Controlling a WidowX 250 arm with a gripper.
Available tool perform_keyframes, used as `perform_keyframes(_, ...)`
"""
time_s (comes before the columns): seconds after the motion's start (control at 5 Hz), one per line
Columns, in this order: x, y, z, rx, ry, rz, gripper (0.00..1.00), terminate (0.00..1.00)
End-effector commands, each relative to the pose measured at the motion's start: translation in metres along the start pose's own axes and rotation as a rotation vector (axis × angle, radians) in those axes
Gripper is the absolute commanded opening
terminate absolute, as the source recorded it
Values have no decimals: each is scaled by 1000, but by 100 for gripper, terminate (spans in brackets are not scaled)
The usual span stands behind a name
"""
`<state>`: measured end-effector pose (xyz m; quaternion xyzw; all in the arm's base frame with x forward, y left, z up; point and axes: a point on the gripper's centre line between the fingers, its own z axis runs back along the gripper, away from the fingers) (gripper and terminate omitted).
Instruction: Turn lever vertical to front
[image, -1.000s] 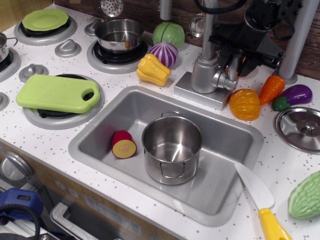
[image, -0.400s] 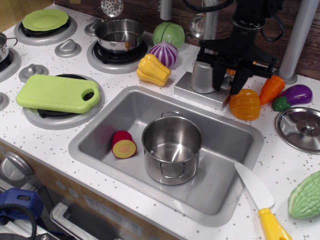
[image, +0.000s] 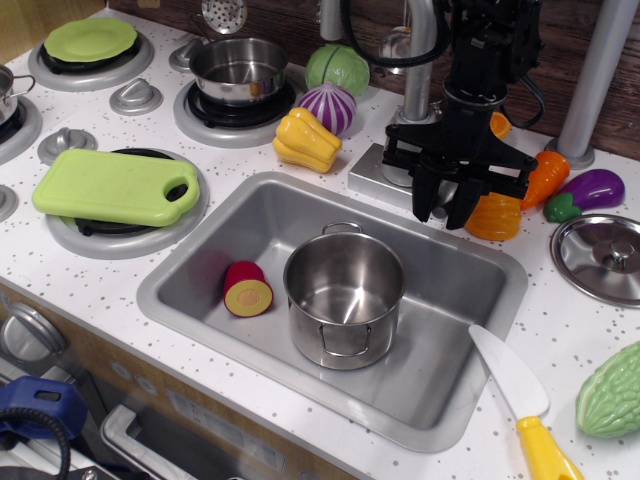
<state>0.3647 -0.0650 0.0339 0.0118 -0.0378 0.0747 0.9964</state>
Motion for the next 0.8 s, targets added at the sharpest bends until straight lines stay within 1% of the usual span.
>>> perform_keyframes(0.0, 17, -4, 21, -6, -72, -35, 100, 0)
perform_keyframes(0.2, 9, -12, 49, 98, -68, -14, 100, 0)
perform_keyframes(0.4, 2, -16, 59, 115, -54, 7, 100, 0)
perform_keyframes(0.6, -2, -17, 61, 129, -76, 6, 100, 100)
